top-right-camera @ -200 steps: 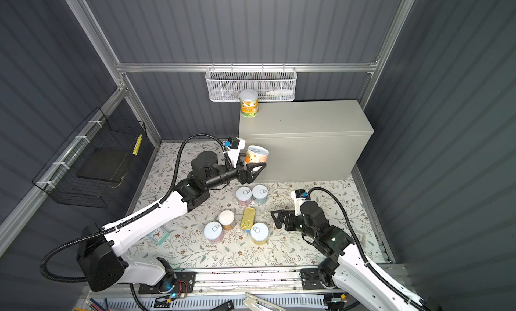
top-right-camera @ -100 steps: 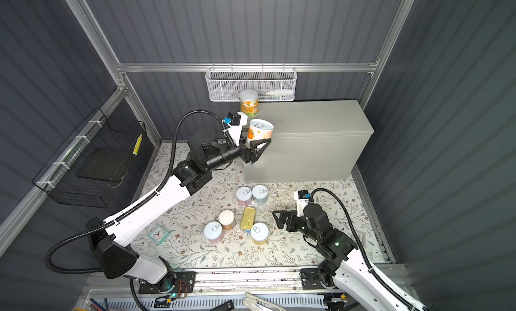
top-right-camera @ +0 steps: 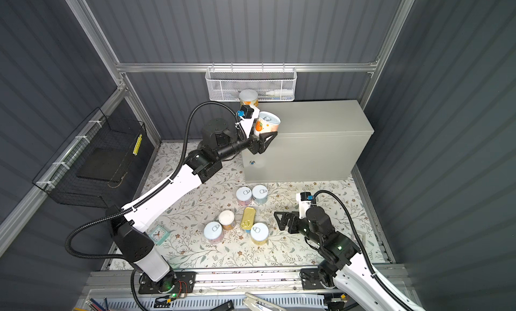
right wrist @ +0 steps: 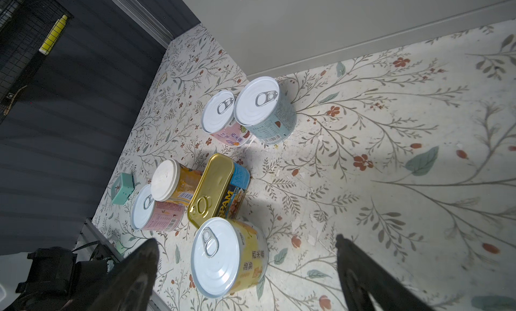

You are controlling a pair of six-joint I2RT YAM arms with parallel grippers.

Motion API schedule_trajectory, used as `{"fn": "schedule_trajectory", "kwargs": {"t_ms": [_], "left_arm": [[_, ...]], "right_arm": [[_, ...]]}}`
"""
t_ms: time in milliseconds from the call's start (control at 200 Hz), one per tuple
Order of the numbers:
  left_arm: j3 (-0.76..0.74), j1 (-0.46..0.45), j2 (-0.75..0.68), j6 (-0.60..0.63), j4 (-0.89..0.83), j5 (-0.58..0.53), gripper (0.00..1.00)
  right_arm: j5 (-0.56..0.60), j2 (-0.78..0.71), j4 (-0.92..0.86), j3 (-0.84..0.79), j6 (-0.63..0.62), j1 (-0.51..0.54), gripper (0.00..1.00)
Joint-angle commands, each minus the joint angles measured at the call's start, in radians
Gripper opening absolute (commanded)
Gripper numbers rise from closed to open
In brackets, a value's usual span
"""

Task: Place and organize the canned foods onto the counter
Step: 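Raise the orange can with the left gripper toward the cabinet top, then carry the orange can over the cabinet top beside the white-lidded can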

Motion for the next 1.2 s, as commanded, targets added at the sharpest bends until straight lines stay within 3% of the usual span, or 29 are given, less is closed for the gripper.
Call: {"fn": "schedule_trajectory", "kwargs": {"t_ms": [0, 275, 440, 1196], "left_arm": [[0.075, 0.041, 0.004, -0.002, 0.058, -0.001, 0.67], [0.105, 0.124, 0.050, -0.063, 0.077, 0.068, 0.67], [0.121, 0.151, 0.077, -0.058, 0.060, 0.043, 0.68], [0.154, 0.153, 0.170, -0.001, -0.002, -0.043, 0.71]], "right_arm": [[-0.001, -0.006, 0.016, -0.030, 0.027, 0.000, 0.99], [-0.017, -0.003, 0.046, -0.049, 0.045, 0.000, 0.99], [-0.017, -0.005, 0.035, -0.049, 0.045, 0.000, 0.99], [-0.008, -0.041, -0.007, -0.059, 0.053, 0.001, 0.99]]}}
